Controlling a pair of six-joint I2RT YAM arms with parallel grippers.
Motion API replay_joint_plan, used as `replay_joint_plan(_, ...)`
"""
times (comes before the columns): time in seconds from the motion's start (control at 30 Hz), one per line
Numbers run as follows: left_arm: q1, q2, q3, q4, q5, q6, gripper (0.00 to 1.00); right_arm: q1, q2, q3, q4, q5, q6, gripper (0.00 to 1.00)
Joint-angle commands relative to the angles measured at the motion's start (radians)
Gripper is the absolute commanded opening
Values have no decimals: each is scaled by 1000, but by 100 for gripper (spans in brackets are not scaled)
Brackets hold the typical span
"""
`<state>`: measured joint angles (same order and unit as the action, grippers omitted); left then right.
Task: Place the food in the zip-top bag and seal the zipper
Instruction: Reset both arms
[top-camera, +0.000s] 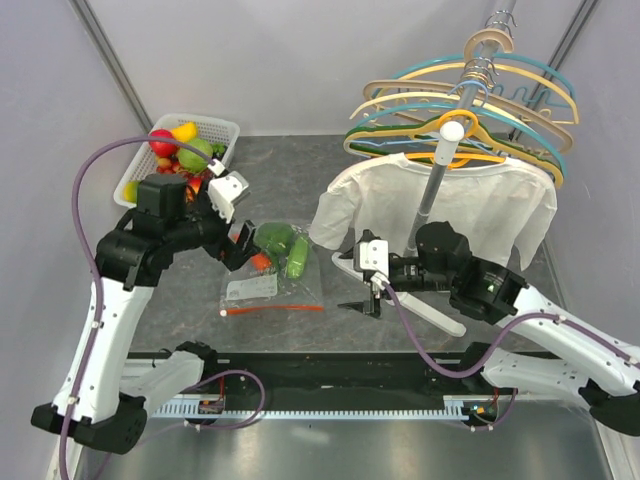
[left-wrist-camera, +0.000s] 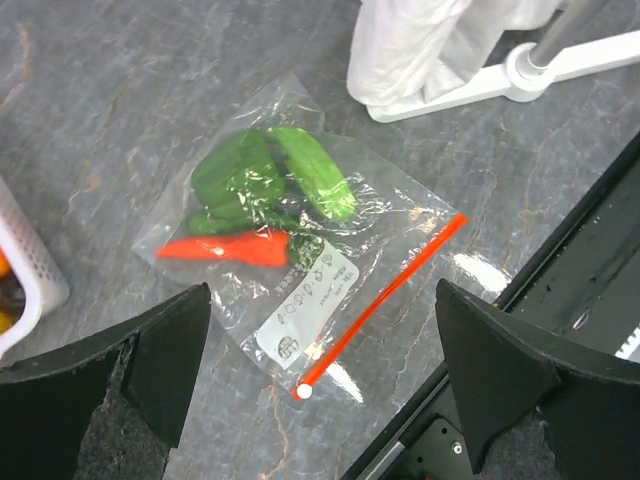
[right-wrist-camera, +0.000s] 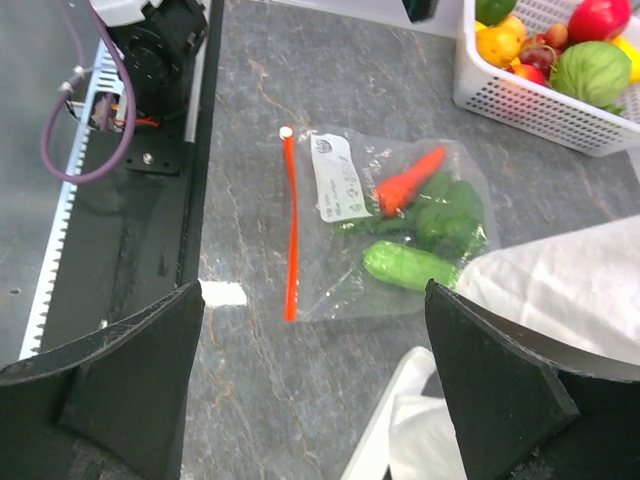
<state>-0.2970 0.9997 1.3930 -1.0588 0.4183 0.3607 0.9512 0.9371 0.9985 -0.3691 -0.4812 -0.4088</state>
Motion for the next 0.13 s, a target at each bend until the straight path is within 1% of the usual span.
replay_joint_plan(0.0,19,-58,-34,51,-47,-69,100,0,-20,66,-68,32,-47,98)
replay_joint_plan(0.1,18,-104,-54,91,-85,-72,100,1,-17,103,-97,26,-70,98)
